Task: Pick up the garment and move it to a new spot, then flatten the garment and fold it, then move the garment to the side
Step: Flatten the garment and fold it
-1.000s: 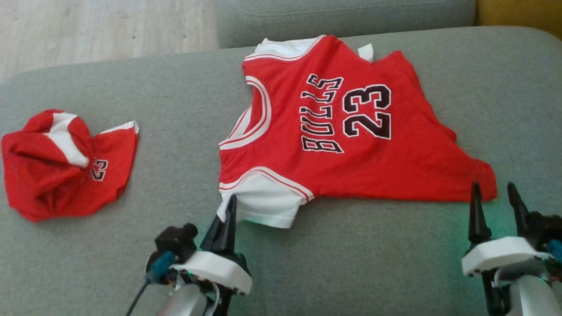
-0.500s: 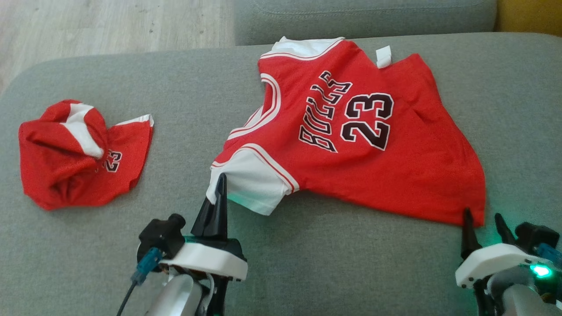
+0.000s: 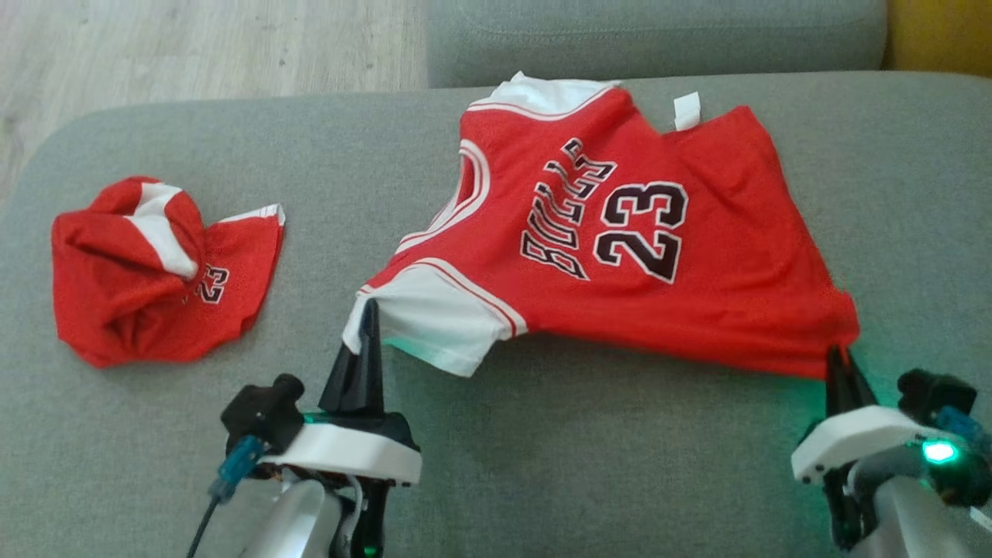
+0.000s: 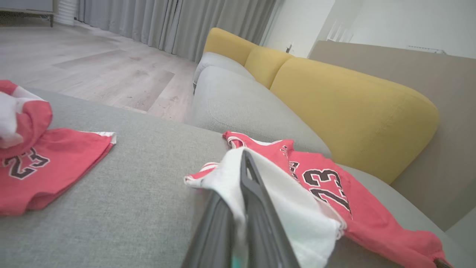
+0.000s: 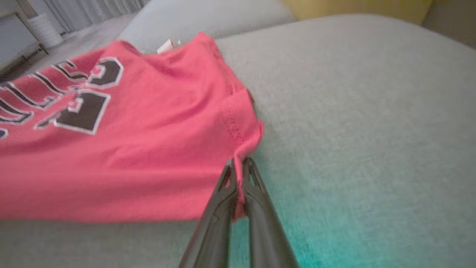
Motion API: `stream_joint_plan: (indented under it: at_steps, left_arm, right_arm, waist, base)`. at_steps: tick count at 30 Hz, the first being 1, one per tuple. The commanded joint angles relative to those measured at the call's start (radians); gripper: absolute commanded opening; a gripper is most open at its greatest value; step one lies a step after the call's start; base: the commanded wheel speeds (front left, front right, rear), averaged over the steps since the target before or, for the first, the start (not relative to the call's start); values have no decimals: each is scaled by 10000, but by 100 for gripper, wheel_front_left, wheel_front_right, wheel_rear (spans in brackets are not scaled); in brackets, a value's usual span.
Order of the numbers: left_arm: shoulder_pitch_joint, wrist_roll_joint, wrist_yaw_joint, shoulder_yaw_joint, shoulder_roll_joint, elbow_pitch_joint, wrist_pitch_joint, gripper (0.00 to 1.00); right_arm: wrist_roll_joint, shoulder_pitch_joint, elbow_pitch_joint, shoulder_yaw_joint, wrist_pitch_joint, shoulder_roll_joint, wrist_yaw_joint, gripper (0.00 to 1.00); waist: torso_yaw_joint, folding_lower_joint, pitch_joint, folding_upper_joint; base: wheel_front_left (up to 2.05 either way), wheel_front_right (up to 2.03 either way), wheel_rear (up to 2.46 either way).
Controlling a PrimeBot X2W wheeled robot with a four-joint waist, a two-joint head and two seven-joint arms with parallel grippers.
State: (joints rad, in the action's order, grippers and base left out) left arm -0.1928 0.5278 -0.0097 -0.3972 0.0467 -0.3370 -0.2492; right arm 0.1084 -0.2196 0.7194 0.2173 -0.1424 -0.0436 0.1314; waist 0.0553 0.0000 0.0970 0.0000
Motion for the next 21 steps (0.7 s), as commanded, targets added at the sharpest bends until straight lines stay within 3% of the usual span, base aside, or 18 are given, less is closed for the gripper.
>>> stream_joint_plan:
  at_steps: [1,10,21]
  left_arm:
    - [-130,-43,4,541,35,455,-125,0]
    - [255,-365,-164,1244,35,695,-125,0]
    - [1343,-383,-401,1565,150,1671,-126,0]
  right_arm:
    - [48,-562,-608,-358,-315,-66,-7,0]
    - [26,-387,-2462,-684,-534,-66,-7,0]
    - [153,1016,-4883,-982,446,-66,-7,0]
  waist:
    - [-13,0,-148,0]
    - [-72,0,-703,0]
    - [-294,0,-1166,0]
  base:
    - [0,0,0]
    - [0,0,0]
    - [0,0,0]
